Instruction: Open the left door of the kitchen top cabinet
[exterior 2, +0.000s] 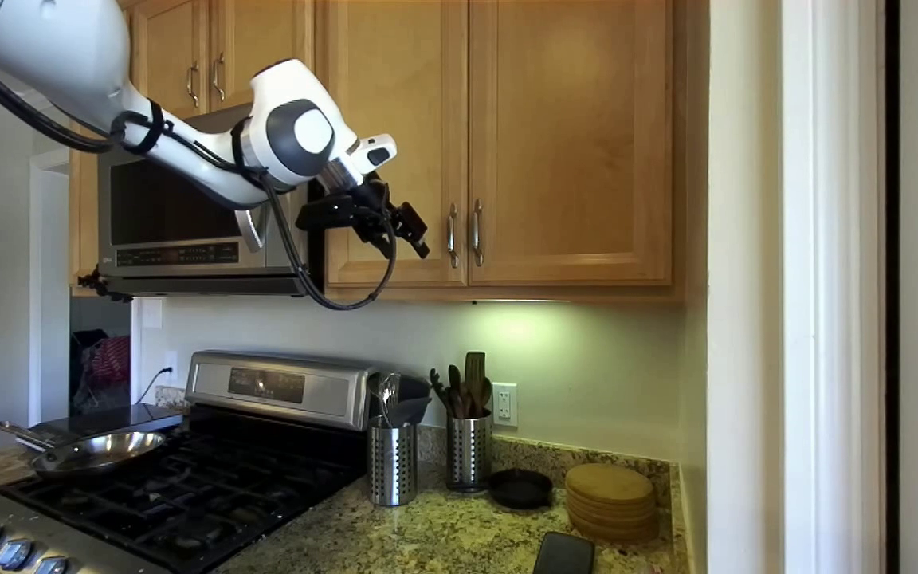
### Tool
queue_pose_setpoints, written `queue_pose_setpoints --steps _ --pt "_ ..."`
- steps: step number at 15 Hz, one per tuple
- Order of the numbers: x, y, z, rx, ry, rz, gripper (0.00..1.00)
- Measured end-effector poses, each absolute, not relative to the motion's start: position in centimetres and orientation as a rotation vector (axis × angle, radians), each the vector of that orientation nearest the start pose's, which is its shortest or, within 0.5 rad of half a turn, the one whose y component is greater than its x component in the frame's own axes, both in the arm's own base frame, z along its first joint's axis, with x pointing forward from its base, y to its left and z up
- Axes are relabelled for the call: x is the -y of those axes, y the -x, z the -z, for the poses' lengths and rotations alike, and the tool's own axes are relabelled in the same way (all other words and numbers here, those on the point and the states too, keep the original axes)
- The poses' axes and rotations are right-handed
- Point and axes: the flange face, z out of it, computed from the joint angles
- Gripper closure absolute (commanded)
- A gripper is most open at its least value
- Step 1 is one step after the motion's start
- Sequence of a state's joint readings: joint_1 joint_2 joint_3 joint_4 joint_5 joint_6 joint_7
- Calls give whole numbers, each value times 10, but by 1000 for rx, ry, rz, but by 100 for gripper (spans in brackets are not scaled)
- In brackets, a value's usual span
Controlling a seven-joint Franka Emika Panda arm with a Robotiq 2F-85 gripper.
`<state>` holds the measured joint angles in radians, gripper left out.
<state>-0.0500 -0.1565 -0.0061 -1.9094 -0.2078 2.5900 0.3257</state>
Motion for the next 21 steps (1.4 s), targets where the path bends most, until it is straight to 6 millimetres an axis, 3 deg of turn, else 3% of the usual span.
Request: queue_pose_setpoints --steps 11,17,21 --pt "31 -565 -663 -367 2899 1336 0" --pt "39 -575 -685 -346 2858 1384 0" --pt "47 -589 -688 -230 2818 1363 0"
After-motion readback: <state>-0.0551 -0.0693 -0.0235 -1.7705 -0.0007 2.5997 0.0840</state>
